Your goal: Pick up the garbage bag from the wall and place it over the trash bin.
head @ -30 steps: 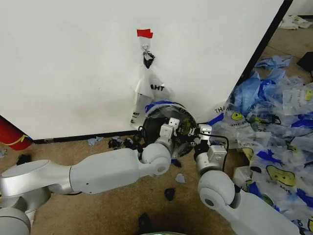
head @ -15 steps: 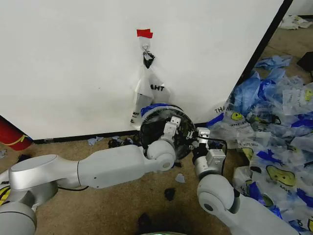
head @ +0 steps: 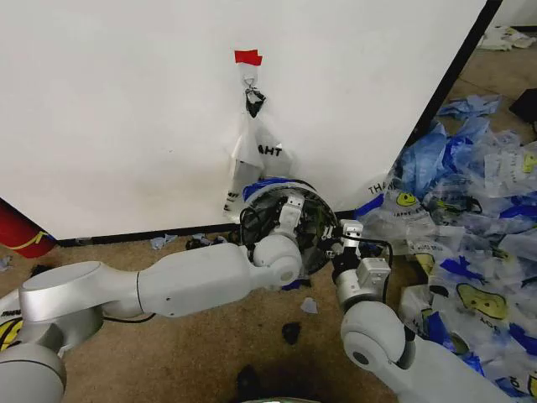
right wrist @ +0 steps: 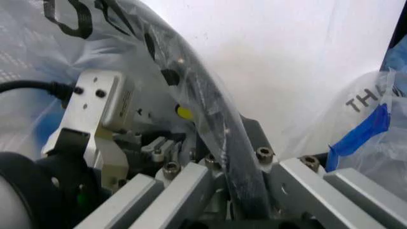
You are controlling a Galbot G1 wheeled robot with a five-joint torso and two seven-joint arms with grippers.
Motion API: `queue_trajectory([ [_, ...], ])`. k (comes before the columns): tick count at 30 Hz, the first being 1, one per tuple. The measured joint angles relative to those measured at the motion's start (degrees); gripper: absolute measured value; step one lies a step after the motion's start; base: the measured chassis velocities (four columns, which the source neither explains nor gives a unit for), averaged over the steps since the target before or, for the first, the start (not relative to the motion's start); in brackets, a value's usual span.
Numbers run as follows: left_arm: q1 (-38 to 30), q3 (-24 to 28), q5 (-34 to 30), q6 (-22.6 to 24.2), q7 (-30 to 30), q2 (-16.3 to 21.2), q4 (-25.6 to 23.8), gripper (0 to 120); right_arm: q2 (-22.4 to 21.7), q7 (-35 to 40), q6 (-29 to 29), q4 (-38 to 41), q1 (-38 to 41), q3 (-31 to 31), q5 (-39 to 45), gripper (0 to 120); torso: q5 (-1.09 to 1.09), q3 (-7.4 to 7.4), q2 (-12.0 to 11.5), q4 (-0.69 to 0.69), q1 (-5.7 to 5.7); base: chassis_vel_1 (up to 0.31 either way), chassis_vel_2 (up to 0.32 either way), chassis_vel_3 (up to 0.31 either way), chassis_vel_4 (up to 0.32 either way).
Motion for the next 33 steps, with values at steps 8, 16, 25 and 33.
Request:
queue_trajectory([
  [8,1.7,0.8,0.2,-0.3,0.2,1.6,-1.6,19,-0.3,-0.1,0.1,0.3,-0.1,0.6,0.1,0,0.00,0.00,0.0,0.00,0.00,0.000,0.000,0.000,0.000],
  [16,2.9,1.6,-0.6,-0.4,0.1,1.6,-2.8,19,-0.1,-0.2,0.1,0.7,-0.5,0.4,0.1,0,0.00,0.00,0.0,0.01,0.00,0.000,0.000,0.000,0.000],
  [25,3.1,1.9,-0.7,-0.7,-0.2,-0.5,-1.3,19,-0.2,-0.7,0.1,1.3,-1.6,0.9,-0.1,0,0.00,0.00,0.0,0.00,0.00,0.000,0.000,0.000,0.000],
  [33,0.8,1.2,-0.6,-0.8,0.2,-1.2,1.5,21,0.1,-1.6,0.5,1.7,-3.0,1.5,-0.8,0,0.00,0.00,0.0,0.00,0.00,0.000,0.000,0.000,0.000],
])
